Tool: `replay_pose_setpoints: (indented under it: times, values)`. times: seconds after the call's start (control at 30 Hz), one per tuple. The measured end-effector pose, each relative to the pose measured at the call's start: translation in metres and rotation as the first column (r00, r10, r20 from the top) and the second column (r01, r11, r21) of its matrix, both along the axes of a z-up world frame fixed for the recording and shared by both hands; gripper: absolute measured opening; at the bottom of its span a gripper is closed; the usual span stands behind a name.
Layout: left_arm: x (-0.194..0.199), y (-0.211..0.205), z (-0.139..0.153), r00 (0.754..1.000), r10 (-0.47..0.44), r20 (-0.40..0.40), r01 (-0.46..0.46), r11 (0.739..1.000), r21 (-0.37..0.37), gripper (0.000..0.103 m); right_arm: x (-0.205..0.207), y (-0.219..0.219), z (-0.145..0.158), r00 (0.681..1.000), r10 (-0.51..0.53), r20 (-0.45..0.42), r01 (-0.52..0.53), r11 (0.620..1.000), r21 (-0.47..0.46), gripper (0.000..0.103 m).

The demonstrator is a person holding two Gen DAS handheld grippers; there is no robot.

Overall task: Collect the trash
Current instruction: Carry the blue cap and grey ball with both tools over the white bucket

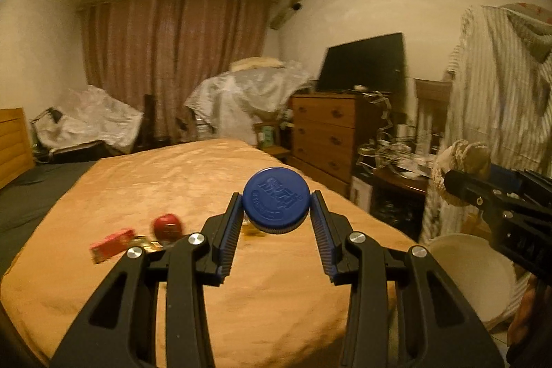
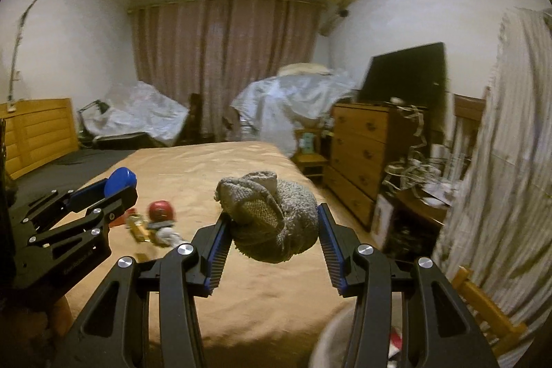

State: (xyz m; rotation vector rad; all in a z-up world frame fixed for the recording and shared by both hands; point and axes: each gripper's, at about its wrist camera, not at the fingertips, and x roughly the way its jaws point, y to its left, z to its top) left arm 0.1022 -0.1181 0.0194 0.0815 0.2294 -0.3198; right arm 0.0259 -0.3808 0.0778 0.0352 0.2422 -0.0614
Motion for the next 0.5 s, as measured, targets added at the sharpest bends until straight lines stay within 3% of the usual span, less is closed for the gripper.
replay_pose_setpoints:
  times: [0.27, 0.5]
  values:
    - [-0.002, -0.077, -0.004, 0.989, -0.145, -0.031, 0.145, 0.989, 0.016, 0.039, -0.028, -0.087, -0.006, 0.991, -0.119, -0.055, 0.120, 0.993, 0.006, 0.050]
    - [-0.006, -0.137, -0.021, 0.958, -0.267, -0.100, 0.273, 0.961, 0.048, 0.039, -0.035, -0.179, -0.022, 0.963, -0.187, -0.194, 0.198, 0.979, 0.037, 0.050]
